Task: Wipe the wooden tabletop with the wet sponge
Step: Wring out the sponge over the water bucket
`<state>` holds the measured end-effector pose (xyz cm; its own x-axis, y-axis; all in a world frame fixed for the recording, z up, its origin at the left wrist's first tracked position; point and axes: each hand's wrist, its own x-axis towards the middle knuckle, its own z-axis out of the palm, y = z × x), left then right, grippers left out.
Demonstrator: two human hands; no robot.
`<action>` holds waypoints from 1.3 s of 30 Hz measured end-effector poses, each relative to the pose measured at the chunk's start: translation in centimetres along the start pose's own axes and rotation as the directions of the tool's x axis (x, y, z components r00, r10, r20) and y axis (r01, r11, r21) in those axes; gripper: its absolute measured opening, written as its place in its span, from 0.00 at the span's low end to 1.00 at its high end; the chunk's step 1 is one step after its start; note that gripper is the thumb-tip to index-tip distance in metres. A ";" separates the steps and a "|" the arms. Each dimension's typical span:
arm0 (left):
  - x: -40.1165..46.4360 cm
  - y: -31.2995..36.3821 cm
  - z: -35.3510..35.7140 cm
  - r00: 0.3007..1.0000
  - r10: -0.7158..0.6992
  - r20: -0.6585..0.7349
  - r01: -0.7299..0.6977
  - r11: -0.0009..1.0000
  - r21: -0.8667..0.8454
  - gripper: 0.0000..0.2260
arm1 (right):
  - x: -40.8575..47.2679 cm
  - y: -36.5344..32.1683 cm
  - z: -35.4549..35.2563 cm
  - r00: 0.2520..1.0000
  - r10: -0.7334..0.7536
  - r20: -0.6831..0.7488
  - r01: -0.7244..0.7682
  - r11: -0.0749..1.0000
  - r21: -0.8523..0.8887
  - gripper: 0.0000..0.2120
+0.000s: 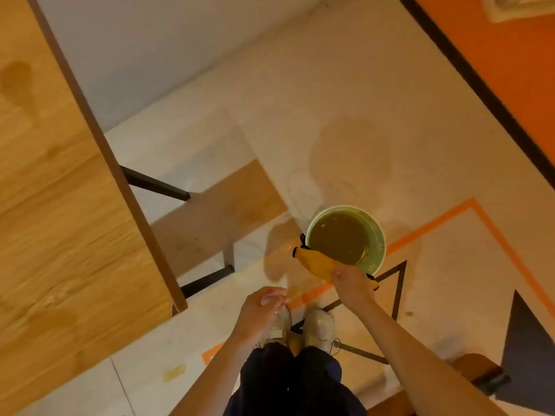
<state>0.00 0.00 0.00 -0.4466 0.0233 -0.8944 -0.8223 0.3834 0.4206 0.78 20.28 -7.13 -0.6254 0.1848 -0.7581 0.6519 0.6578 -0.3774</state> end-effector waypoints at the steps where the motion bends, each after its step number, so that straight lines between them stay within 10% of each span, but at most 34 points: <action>1: 0.8 -0.2 0.2 1.000 0.021 0.008 -0.020 1.000 -0.022 0.07 | 1.4 -0.1 0.6 1.000 -0.020 -0.017 0.018 0.995 -0.094 0.15; 10: 4.9 -2.9 0.5 1.000 0.000 -0.003 0.000 1.000 0.000 0.10 | 9.9 -0.1 5.2 0.988 -0.122 0.094 0.150 0.897 -0.415 0.27; 14: 4.8 -3.6 1.1 1.000 -0.001 -0.017 0.001 1.000 -0.016 0.10 | 10.4 0.4 5.8 0.993 -0.082 0.089 0.114 0.882 -0.457 0.16; 19: 2.6 -2.5 2.1 1.000 0.023 -0.008 -0.024 0.999 -0.028 0.11 | 6.1 0.9 3.5 0.989 -0.067 0.134 0.071 0.997 -0.024 0.09; 28: -8.1 3.3 5.0 0.991 0.101 0.083 -0.094 0.992 -0.085 0.17 | -11.5 -1.1 -6.7 0.989 -0.151 -0.010 0.138 0.877 0.461 0.10; 31: -12.3 5.3 4.9 0.982 0.175 0.073 -0.160 0.972 -0.172 0.22 | -16.9 -3.3 -9.9 0.992 -0.120 -0.028 0.115 0.821 0.559 0.04; 35: -18.8 8.2 3.6 0.948 0.319 0.006 -0.297 0.887 -0.353 0.23 | -22.9 -6.6 -13.7 0.989 -0.100 -0.108 0.146 0.746 0.650 0.21; 39: -24.4 10.8 0.9 0.901 0.433 0.033 -0.418 0.886 -0.202 0.19 | -27.3 -9.5 -17.1 0.938 -0.329 -0.108 0.337 0.795 0.504 0.28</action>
<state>2.39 4.41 26.22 -0.7465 0.2178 -0.6287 -0.6126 0.1437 0.7772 4.38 21.49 26.26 -0.8475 0.0359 -0.5296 0.5239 0.2171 -0.8236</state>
